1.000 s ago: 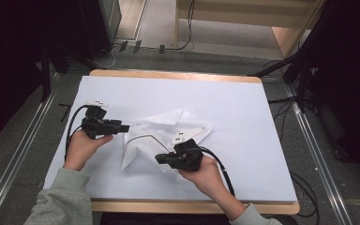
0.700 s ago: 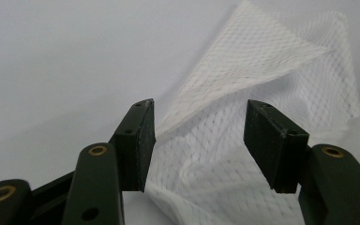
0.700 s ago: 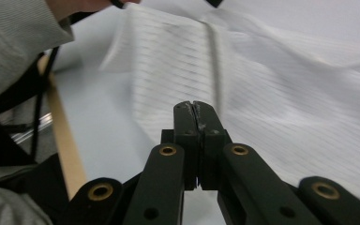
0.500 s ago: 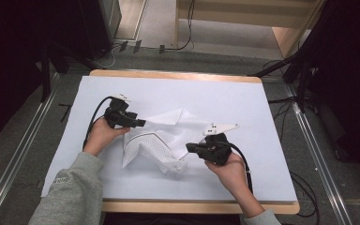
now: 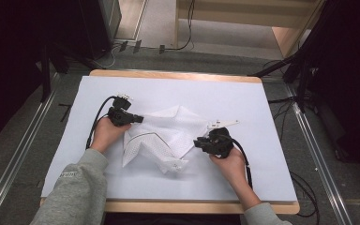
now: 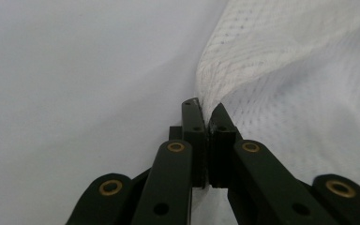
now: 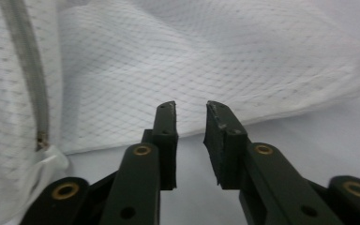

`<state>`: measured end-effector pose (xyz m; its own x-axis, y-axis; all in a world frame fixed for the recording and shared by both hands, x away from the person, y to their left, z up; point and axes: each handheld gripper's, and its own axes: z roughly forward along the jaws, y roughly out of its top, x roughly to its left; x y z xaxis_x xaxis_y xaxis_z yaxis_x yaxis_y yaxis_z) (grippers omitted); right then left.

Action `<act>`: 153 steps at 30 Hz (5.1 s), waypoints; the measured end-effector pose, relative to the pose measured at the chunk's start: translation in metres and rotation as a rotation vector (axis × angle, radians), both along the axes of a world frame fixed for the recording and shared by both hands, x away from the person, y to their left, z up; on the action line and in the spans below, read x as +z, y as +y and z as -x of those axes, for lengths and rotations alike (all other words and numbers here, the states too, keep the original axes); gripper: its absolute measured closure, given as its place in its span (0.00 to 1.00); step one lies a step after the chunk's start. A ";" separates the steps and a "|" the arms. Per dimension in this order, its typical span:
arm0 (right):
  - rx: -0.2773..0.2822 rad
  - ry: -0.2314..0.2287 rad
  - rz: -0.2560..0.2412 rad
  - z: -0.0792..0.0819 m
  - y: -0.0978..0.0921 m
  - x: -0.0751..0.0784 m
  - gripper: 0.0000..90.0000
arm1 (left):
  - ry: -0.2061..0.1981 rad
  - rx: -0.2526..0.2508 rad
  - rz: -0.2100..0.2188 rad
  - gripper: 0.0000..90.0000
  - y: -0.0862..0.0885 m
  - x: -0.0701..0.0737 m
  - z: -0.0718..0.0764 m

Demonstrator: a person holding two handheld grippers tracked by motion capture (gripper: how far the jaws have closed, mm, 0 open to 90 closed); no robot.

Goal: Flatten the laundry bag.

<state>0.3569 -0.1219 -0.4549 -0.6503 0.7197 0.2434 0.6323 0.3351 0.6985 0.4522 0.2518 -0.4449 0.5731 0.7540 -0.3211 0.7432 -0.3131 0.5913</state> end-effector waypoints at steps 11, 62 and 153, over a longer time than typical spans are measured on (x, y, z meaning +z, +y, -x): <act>-0.051 0.010 0.025 -0.014 0.015 -0.017 0.57 | 0.082 0.097 0.061 0.99 0.023 -0.009 -0.003; 0.096 0.038 -0.037 -0.020 -0.007 0.009 1.00 | 0.013 -0.079 0.089 1.00 -0.019 0.028 0.043; -0.132 -0.119 0.167 -0.012 0.017 -0.020 0.71 | 0.009 0.058 -0.056 1.00 -0.001 -0.009 0.037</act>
<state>0.3686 -0.1051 -0.4748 -0.5644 0.8244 0.0416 0.5952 0.3716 0.7125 0.4155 0.2512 -0.4541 0.5251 0.8029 -0.2822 0.7664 -0.3020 0.5669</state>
